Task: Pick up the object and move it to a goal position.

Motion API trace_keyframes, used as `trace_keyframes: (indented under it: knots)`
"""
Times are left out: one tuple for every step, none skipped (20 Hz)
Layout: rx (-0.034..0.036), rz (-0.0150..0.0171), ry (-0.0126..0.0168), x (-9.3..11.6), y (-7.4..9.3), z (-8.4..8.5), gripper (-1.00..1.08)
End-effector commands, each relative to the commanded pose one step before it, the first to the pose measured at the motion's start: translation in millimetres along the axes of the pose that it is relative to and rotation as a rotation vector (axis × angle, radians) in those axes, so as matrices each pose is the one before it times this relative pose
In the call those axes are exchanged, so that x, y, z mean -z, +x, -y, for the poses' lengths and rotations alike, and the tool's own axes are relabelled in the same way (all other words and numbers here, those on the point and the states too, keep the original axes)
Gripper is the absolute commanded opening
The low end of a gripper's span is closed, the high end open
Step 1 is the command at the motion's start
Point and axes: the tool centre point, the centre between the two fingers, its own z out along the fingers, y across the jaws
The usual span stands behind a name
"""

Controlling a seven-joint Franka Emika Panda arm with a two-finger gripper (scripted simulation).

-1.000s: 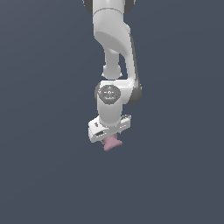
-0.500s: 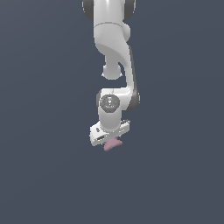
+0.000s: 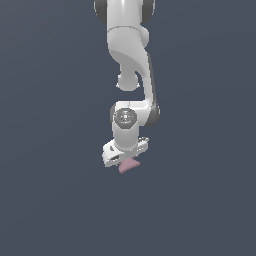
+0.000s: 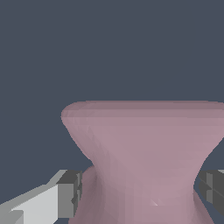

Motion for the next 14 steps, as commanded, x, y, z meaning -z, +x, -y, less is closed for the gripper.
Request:
trace_keyframes:
  knots:
    - [0.00021,0.00135,0.00056,-1.07,-0.44,0.19,-1.0]
    - [0.00002,-0.00132,-0.00064,0.94,0.44,-0.23,-1.0]
    - [0.0,0.0,0.0,0.09,-0.23,-0.18,-1.0]
    - [0.0,0.0,0.0,0.27,-0.7,-0.54,-1.0]
    - [0.0,0.0,0.0,0.46,-1.17,-0.9,-1.0]
    - [0.0,0.0,0.0,0.65,-1.65,-1.27,-1.0]
    - [0.0,0.0,0.0,0.84,-2.14,-1.65,-1.0]
    - [0.0,0.0,0.0,1.04,-2.65,-2.05,-1.0]
    - [0.0,0.0,0.0,1.25,-3.18,-2.46,-1.0]
    - [0.0,0.0,0.0,1.47,-3.73,-2.9,-1.0]
    - [0.0,0.0,0.0,1.71,-4.33,-3.36,-1.0]
    - [0.0,0.0,0.0,1.96,-4.96,-3.86,-1.0]
    - [0.0,0.0,0.0,2.21,-5.59,-4.36,-1.0]
    - [0.0,0.0,0.0,2.46,-6.2,-4.84,-1.0]
